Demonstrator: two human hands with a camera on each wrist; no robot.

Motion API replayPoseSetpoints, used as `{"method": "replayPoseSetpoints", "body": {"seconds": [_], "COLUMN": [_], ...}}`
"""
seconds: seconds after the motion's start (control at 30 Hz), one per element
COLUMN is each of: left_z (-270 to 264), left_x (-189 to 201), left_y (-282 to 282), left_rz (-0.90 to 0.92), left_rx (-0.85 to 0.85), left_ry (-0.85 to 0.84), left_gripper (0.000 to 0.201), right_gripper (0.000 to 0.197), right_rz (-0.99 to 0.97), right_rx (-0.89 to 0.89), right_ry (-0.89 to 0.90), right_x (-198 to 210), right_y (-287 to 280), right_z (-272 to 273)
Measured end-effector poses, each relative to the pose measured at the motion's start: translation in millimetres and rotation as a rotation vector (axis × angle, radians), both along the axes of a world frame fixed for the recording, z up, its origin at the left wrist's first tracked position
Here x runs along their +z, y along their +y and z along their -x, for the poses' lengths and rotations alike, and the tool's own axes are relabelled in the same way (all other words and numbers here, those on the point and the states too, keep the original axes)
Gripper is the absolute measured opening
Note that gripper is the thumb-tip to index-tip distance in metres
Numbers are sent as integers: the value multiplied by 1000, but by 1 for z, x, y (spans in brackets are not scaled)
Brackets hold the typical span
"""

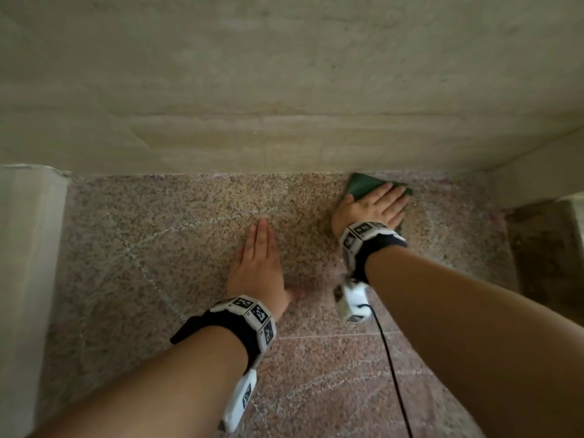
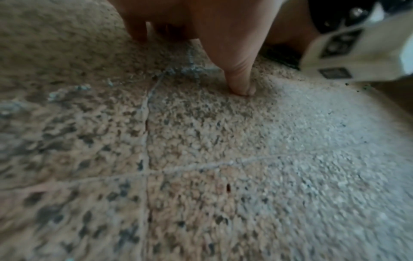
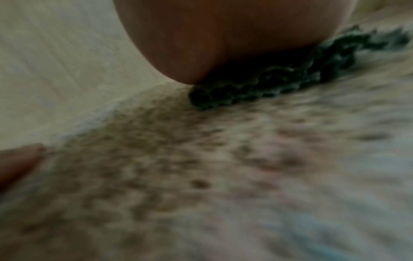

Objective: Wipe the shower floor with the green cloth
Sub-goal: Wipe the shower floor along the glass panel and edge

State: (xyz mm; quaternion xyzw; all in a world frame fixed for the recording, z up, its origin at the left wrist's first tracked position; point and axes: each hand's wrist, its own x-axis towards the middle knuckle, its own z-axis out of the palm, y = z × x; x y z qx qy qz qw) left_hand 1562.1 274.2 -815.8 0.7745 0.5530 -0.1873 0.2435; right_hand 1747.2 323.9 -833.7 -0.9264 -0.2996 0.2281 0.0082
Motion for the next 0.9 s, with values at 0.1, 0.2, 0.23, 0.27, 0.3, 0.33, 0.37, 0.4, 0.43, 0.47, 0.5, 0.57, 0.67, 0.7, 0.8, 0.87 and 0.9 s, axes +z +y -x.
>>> {"method": "replayPoseSetpoints", "body": {"seconds": [0.1,0.2,0.23,0.27,0.3,0.33,0.37,0.4,0.43,0.47,0.5,0.57,0.67,0.7,0.8,0.87,0.9], "left_z": [2,4,4,4,4,3,3,2,1,-1,-3,-5,-8,-10,-22,-33,-37], "left_x": [-5,-6,-6,-5,-4,-2,-2,0,1,2,3,5,6,6,8,5,3], "left_y": [2,3,2,2,2,2,3,4,4,5,5,5,4,4,2,-4,-6], "left_rz": [-31,-9,-6,-5,-2,-1,0,10,28,41,46,51,7,-18,-18,-5,-15], "left_rx": [-6,1,2,4,0,-9,-21,-28,-27,-24,-18,-17,-58,-92,-176,-216,-224], "left_ry": [-11,-27,-29,-28,-20,-8,5,15,20,25,29,34,55,69,61,48,49], "left_gripper": [128,129,129,128,128,128,128,128,127,127,127,127,126,126,128,125,123], "right_gripper": [85,79,77,76,74,73,72,71,71,70,71,73,78,80,81,80,79], "right_rz": [5,36,55,67,60,45,29,20,26,44,59,57,20,22,20,-5,-10], "right_rx": [413,806,876,918,917,869,770,631,466,295,142,-57,-63,-3,309,563,653], "right_ry": [15,60,51,33,27,22,8,-9,-25,-43,-61,-115,-144,-117,-32,35,65], "right_x": [-3,1,1,0,-1,-1,-2,-1,-1,0,-1,-5,-9,-9,-5,-2,-2], "right_y": [6,-21,-35,-47,-57,-66,-73,-81,-89,-97,-104,-113,-103,-98,-93,-99,-104], "right_z": [46,61,51,37,20,0,-23,-47,-72,-97,-118,-138,-120,-106,-43,-1,12]}}
